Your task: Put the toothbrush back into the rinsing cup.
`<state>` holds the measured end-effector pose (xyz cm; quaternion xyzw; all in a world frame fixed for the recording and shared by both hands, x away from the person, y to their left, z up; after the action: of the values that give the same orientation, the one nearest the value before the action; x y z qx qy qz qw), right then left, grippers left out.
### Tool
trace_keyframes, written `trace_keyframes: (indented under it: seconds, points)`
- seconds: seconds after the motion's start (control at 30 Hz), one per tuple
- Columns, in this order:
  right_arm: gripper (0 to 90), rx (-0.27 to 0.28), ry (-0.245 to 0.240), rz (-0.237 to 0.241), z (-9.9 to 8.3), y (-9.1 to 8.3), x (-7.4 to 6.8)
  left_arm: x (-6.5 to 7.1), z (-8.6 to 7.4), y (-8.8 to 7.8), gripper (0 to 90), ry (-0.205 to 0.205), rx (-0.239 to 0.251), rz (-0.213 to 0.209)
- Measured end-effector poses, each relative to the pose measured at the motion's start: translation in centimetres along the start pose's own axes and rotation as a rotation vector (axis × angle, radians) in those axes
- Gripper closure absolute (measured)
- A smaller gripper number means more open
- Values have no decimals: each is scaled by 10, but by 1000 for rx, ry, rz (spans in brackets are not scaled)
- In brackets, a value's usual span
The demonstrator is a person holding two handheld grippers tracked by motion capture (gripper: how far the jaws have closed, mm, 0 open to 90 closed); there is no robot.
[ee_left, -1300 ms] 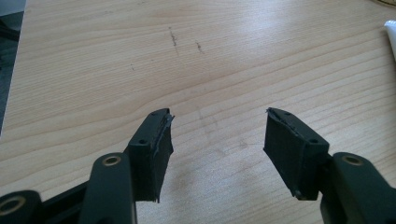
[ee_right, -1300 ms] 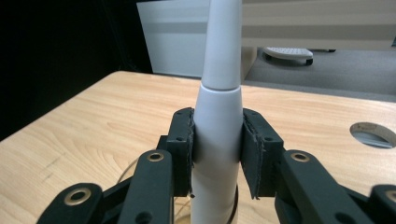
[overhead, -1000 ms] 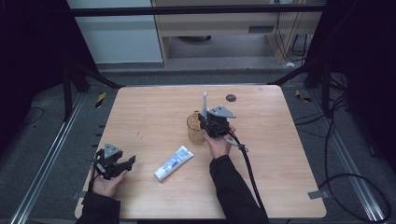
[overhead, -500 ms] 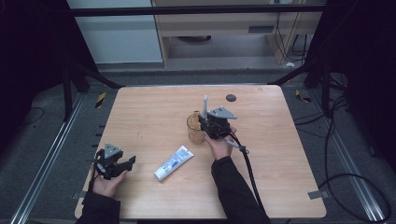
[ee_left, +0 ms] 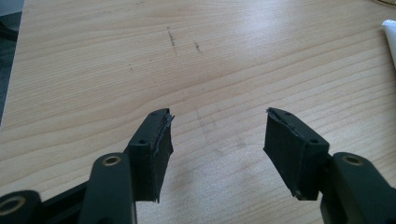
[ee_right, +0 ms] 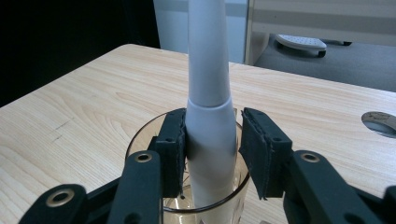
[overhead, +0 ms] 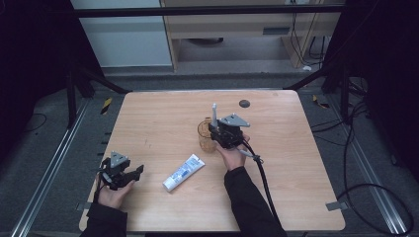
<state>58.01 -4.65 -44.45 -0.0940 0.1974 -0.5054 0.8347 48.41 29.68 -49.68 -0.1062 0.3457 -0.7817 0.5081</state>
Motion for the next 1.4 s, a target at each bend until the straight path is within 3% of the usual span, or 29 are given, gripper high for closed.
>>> trace_keyframes:
  seconds: [0.17,0.3,0.37,0.47,0.67,1.03,1.4]
  points:
    - [558,1,-2,3,0,-1,0,0,0,0,406,1,1,0]
    - [439,-3,6,3,1,-3,-1,0,0,0,406,0,2,0]
    - [421,-4,4,3,1,-4,-2,0,0,0,405,-1,2,0]
    - [305,1,-2,5,4,-10,-4,0,0,0,405,0,2,1]
    - [230,-8,-9,20,7,-26,-8,0,0,-1,406,-5,7,2]
    - [180,-49,-64,60,9,-62,-6,2,3,-4,427,0,20,-9]
    - [169,-89,-107,24,-6,-97,23,7,7,-8,468,7,37,-33]
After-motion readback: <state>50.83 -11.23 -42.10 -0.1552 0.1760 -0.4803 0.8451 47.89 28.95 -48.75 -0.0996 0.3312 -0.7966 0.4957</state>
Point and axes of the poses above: each handheld gripper's, and its own axes: y roughly forward along the jaws, z roughly out of its top, x roughly to its right, the point moved 3 cm from there along y, roughly forward along the jaws, and after that the axes turned 10 degrees about y, right-handed, at the moved point
